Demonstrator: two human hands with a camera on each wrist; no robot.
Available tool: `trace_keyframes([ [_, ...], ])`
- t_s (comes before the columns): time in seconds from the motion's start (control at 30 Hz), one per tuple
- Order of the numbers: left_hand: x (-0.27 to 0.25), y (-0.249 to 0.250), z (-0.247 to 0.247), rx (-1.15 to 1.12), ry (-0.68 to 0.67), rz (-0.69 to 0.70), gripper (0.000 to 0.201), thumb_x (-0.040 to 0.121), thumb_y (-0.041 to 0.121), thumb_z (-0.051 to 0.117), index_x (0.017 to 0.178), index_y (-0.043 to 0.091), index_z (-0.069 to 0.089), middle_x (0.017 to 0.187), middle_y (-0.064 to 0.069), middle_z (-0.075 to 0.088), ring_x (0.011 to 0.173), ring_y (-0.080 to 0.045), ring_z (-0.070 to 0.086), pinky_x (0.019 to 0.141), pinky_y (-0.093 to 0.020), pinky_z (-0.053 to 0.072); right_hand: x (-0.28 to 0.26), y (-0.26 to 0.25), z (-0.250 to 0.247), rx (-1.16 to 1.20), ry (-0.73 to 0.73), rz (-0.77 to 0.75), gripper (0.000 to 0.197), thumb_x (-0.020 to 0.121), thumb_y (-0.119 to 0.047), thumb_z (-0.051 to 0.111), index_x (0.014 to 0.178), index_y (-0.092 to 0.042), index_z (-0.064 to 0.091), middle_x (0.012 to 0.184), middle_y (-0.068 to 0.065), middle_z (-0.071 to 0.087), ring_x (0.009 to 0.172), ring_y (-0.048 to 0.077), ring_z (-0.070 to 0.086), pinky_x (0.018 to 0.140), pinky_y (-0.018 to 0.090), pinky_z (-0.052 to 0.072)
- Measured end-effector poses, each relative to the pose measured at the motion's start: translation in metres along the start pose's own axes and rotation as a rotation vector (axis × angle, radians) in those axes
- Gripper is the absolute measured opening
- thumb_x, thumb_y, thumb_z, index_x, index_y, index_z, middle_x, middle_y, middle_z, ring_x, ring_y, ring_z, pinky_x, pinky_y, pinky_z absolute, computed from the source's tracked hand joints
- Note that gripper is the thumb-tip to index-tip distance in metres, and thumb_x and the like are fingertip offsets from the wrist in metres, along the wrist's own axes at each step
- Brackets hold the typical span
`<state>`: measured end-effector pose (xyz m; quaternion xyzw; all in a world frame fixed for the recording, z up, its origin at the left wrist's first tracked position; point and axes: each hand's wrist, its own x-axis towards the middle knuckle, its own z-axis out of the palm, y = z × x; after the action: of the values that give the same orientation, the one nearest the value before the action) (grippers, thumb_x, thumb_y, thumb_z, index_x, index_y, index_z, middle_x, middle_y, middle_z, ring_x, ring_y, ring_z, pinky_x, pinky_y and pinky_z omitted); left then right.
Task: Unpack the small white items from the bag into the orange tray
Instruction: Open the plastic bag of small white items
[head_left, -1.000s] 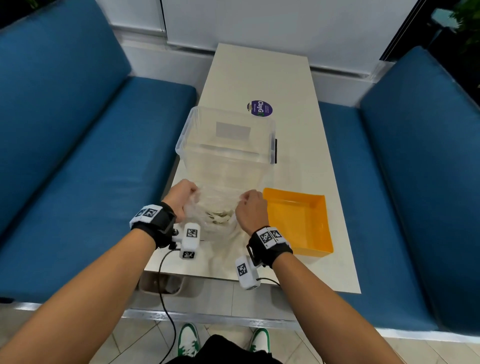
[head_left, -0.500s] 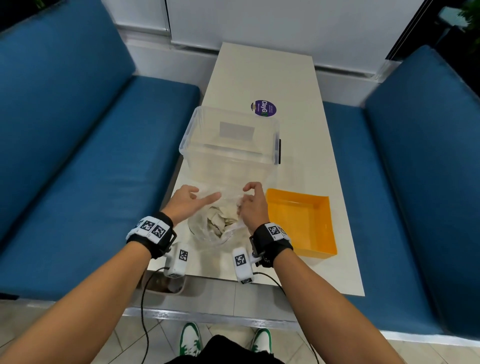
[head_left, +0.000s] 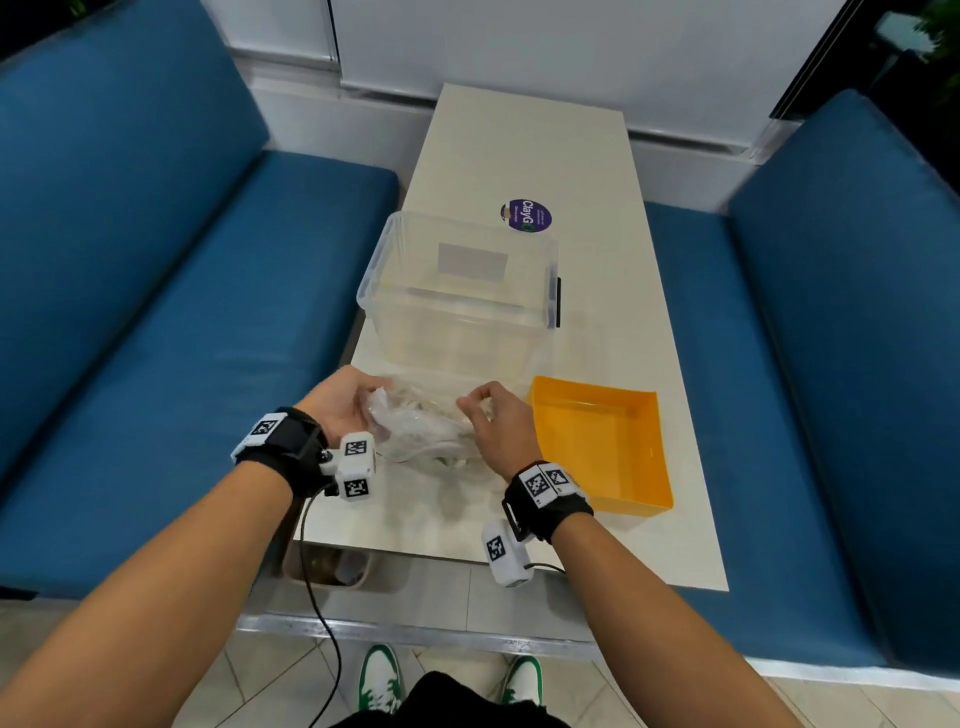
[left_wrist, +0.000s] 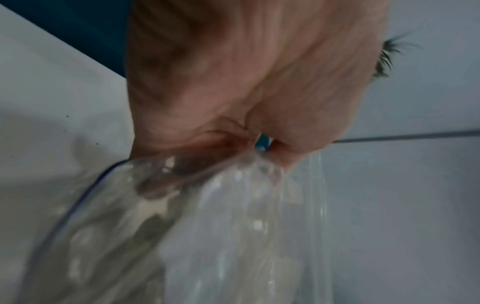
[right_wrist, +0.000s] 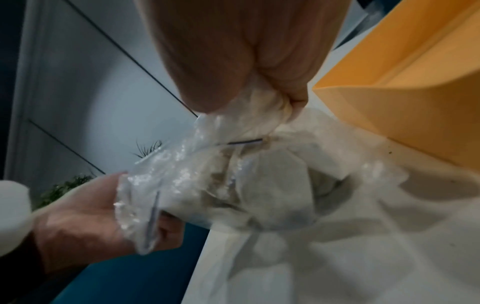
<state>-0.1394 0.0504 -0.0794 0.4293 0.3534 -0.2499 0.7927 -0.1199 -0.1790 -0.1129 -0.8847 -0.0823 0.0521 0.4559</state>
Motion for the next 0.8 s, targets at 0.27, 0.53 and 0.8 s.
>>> trace_keyframes([
  [0.27, 0.012, -0.033, 0.013, 0.55, 0.316, 0.267, 0.127, 0.054, 0.083, 0.081, 0.155, 0.018, 0.038, 0.159, -0.004, 0.04, 0.14, -0.028, 0.045, 0.103, -0.047, 0.045, -0.003, 0.0, 0.007, 0.091, 0.149, 0.183, 0.021, 0.105, -0.03, 0.052, 0.096, -0.011, 0.048, 0.075, -0.003, 0.057, 0.069, 0.018, 0.054, 0.056, 0.03, 0.035],
  [0.53, 0.009, -0.055, 0.019, 0.323, 0.397, 0.295, 0.02, 0.093, 0.019, 0.074, 0.089, 0.001, 0.067, 0.104, -0.025, 0.072, 0.089, -0.033, 0.073, 0.067, -0.041, 0.064, -0.002, -0.004, 0.01, -0.106, 0.001, 0.236, 0.023, 0.102, -0.026, 0.047, 0.106, -0.005, 0.054, 0.106, 0.012, 0.059, 0.099, 0.033, 0.057, 0.079, 0.035, 0.043],
  [0.8, 0.012, -0.032, 0.015, -0.172, 0.239, 0.111, 0.023, 0.092, -0.004, 0.04, 0.089, 0.005, 0.061, 0.084, -0.01, 0.061, 0.074, -0.026, 0.059, 0.088, -0.045, 0.054, -0.006, -0.004, 0.005, 0.003, -0.026, 0.324, 0.046, 0.087, 0.002, 0.046, 0.129, -0.016, 0.046, 0.094, 0.018, 0.066, 0.072, 0.026, 0.062, 0.05, 0.03, 0.05],
])
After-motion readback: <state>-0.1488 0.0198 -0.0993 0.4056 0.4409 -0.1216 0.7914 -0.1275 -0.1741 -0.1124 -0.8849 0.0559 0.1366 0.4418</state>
